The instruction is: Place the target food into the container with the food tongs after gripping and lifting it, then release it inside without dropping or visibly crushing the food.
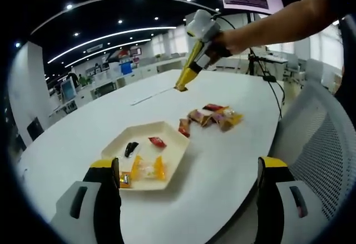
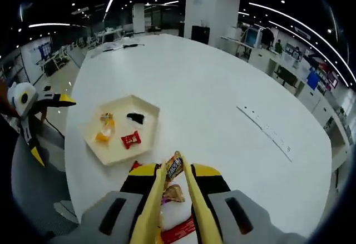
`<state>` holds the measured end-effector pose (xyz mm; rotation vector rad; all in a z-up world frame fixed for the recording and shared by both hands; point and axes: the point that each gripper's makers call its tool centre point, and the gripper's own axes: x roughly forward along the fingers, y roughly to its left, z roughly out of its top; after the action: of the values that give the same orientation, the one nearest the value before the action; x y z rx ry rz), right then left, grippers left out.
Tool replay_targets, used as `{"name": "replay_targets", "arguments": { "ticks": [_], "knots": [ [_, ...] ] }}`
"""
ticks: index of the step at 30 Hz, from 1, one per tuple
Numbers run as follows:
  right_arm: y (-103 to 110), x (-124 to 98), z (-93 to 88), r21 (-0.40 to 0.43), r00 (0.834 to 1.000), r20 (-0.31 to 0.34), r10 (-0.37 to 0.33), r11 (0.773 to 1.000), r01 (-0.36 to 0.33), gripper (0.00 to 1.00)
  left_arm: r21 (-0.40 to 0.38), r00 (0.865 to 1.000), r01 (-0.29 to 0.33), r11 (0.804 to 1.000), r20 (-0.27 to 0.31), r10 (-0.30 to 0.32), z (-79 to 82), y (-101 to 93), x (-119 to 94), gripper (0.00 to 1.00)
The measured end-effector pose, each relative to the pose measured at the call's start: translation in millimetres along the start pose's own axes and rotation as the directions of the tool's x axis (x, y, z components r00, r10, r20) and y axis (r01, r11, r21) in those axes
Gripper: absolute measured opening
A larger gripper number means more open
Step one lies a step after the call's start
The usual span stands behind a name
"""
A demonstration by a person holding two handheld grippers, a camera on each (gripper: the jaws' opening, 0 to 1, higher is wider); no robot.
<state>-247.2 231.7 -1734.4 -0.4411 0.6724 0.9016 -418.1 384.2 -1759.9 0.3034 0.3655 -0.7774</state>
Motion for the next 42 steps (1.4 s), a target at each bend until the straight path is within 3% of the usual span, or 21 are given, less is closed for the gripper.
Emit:
{"name": "replay_targets", "arguments": {
  "ticks": [22, 29, 42],
  "knots": [
    [76, 48, 80.2, -0.087, 0.990, 0.044, 0.135, 0.988, -0.130, 0.21, 0.006, 1.000, -0.006, 1.000, 0.002, 0.006, 0.5, 0.8, -1, 0.99],
    [100, 60, 94.0, -0.119, 0.983, 0.037, 0.182, 0.977, -0.176, 0.21, 0.008, 1.000, -0.007, 1.000, 0.006, 0.007, 1.0, 0.9, -1, 0.99],
    [113, 57, 107.2, -0.183, 0.975, 0.054, 0.213, 0.962, -0.200, 0.25, 0.005, 1.000, -0.010, 1.000, 0.008, 0.010, 1.2, 1.9, -1, 0.99]
  ]
}}
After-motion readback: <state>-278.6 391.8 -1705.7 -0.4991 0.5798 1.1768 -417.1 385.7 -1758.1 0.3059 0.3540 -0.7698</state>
